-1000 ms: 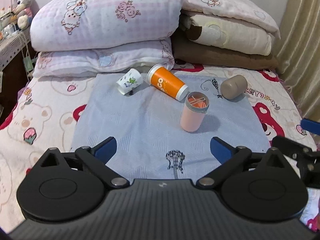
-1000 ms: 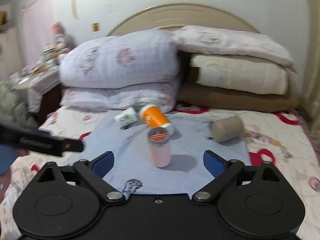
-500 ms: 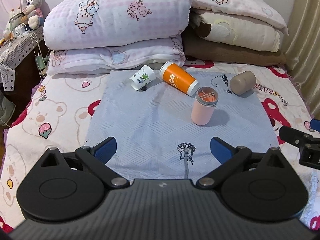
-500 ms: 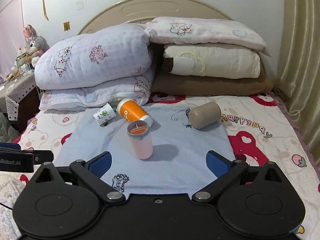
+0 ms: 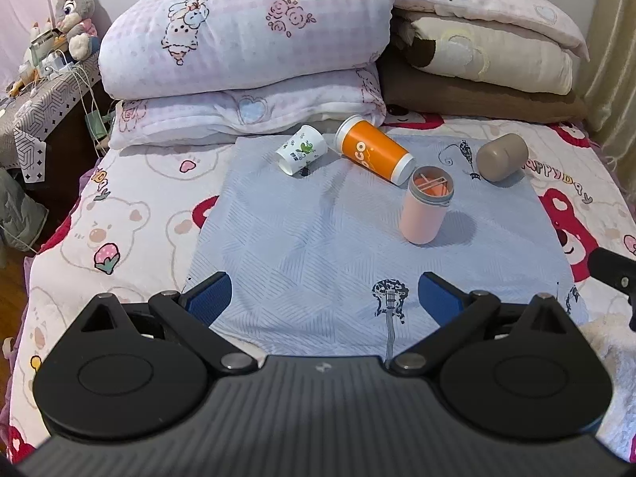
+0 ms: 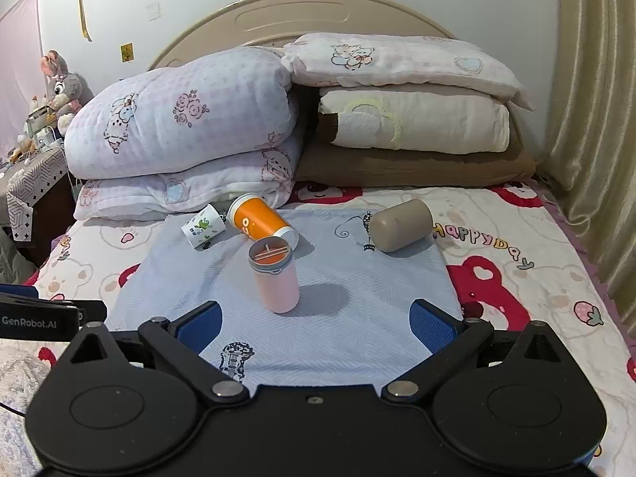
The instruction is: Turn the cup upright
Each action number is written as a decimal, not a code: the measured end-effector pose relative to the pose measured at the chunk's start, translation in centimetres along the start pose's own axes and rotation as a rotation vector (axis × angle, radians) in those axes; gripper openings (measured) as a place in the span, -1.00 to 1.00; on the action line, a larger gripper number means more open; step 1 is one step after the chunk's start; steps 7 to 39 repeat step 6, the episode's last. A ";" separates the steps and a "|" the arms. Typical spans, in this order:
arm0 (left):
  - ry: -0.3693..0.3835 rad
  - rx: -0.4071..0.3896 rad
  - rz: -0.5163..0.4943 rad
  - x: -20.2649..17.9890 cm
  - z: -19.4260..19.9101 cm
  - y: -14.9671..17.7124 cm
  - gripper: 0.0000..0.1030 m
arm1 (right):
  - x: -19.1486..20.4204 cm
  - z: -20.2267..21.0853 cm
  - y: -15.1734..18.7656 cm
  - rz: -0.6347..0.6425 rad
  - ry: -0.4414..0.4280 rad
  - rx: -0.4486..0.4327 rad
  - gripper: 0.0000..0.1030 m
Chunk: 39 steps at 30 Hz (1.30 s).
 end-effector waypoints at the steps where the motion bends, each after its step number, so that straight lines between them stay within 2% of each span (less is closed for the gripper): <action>1: 0.001 0.000 0.001 0.0 0.0 0.0 0.98 | 0.0 0.0 0.0 0.000 0.001 0.001 0.98; 39: -0.001 0.003 0.000 0.0 0.0 0.0 0.98 | -0.1 0.0 0.0 -0.004 0.002 0.003 0.98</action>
Point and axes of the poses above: each gripper's, at about its wrist camera, not at the fingertips, and z roughly against the way its jaws point, x to its left, y to its underside, the point moved 7 cm from there along -z, roughly the way its jaws point, and after that the axes turned 1 degree about -z, right-handed, at the moved point
